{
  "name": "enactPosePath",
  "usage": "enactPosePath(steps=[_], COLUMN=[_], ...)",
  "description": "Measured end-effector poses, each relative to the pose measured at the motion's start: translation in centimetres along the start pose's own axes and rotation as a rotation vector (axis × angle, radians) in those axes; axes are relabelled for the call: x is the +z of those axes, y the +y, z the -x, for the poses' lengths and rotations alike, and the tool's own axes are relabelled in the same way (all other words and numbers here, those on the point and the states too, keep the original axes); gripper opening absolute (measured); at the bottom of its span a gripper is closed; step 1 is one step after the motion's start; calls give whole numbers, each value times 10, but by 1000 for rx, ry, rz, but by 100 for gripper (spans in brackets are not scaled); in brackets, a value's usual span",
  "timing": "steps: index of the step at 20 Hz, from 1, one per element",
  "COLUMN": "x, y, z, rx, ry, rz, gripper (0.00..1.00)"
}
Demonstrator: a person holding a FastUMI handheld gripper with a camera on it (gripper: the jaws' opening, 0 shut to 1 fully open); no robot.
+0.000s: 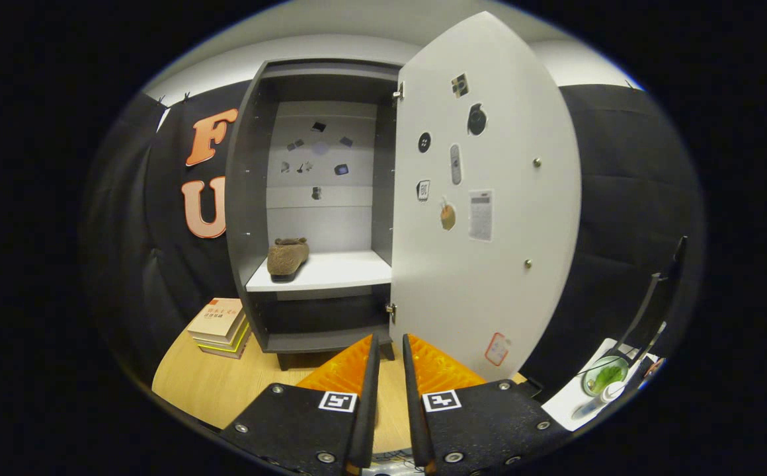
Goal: Open the shoe cabinet door, grab the shoes and put them into the shoe cabinet, then close the shoe cabinet door.
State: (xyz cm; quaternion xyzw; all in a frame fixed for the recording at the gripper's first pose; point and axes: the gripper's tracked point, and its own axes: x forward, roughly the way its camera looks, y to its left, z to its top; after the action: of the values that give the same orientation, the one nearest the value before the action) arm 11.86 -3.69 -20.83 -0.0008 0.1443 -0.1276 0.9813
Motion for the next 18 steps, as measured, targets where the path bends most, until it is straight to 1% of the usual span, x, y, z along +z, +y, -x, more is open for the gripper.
enactPosePath(steps=[2,3,4,5,7,11,15,18], x=[-20,-31,-43,-58,-89,-150,-201,-234], y=[14,21,26,32,46,65,77,83], z=[-16,-26,-34,-44,-61,-95,-132,-150], rx=[42,57,72,90,132,187,207,216], ry=[30,45,61,81,134,207,253,291], rz=[-1,6,18,26,27,40,29,31], gripper=[29,37,39,44,49,50,50,50])
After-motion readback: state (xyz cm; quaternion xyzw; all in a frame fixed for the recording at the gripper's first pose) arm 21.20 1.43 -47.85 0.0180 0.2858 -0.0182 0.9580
